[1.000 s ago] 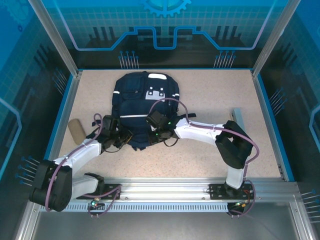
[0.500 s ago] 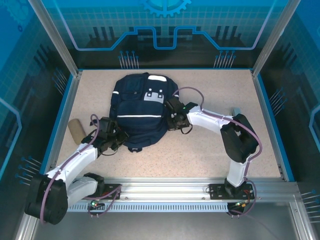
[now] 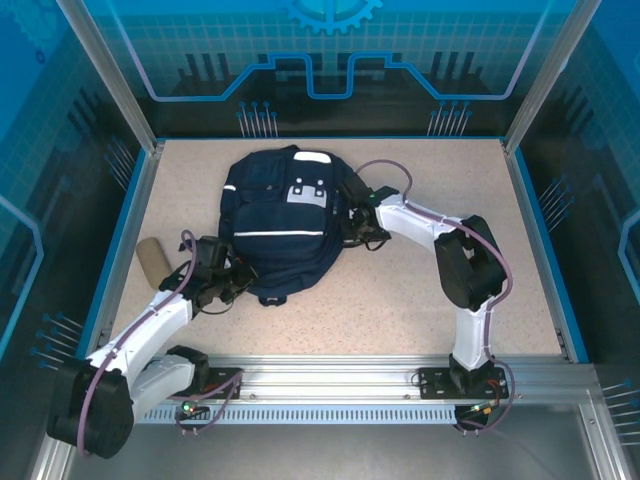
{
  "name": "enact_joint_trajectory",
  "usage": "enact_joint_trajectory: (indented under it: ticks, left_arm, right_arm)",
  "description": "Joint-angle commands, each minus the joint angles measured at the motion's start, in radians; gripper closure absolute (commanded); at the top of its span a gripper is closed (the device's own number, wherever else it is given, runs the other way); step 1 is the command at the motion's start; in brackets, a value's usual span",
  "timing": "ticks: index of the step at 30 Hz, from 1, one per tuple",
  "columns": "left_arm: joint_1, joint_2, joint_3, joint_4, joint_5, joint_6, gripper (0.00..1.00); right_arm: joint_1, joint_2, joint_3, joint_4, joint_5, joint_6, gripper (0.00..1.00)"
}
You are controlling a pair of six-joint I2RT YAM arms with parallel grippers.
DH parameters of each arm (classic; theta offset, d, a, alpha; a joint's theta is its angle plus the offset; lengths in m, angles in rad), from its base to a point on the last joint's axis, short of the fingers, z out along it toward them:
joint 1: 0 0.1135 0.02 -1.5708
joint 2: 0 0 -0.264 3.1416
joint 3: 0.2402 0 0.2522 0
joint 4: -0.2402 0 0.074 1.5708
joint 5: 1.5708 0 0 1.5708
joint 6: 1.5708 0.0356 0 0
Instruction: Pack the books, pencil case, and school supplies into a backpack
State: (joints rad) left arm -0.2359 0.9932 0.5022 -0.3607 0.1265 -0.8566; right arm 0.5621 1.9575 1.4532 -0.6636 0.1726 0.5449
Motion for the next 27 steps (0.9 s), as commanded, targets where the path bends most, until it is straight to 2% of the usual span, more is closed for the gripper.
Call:
enact_joint_trajectory:
  ticks: [1,3,5,7,11,16,19,23,24,27]
  left_arm:
    - [0.01,-0.03,0.022,-0.082,0.04,0.07,1.0]
    - [0.01,-0.051,0.026,-0.052,0.079,0.09,0.97]
    - [0.01,-0.071,0.048,-0.051,0.093,0.109,0.73]
    - [0.006,-0.08,0.08,-0.067,0.094,0.143,0.55]
    - [-0.028,-0.072,0.15,-0.102,0.059,0.228,0.36]
    - [-0.099,0.007,0.239,-0.089,0.023,0.349,0.2]
    - [-0.173,0.096,0.337,-0.11,-0.035,0.442,0.12]
    - [-0.324,0.235,0.461,-0.16,-0.219,0.63,0.01]
    - [-0.357,0.267,0.488,-0.173,-0.25,0.673,0.01]
    - [-0.434,0.393,0.583,-0.232,-0.343,0.772,0.01]
  right_arm:
    - [-0.073,0.008,0.039,-0.037,0.083,0.037,0.8]
    - [-0.07,-0.027,0.023,-0.015,0.037,0.011,0.65]
    - [-0.072,-0.082,-0.011,0.011,-0.006,-0.02,0.5]
    - [-0.077,-0.133,-0.049,0.034,-0.03,-0.046,0.39]
    - [-0.105,-0.248,-0.145,0.087,-0.074,-0.094,0.28]
    - [-0.173,-0.385,-0.275,0.167,-0.153,-0.102,0.17]
    - [-0.21,-0.457,-0.341,0.205,-0.187,-0.103,0.12]
    - [-0.25,-0.511,-0.4,0.238,-0.225,-0.103,0.07]
    - [-0.256,-0.519,-0.408,0.24,-0.224,-0.103,0.01]
    - [-0.274,-0.536,-0.42,0.233,-0.211,-0.096,0.0]
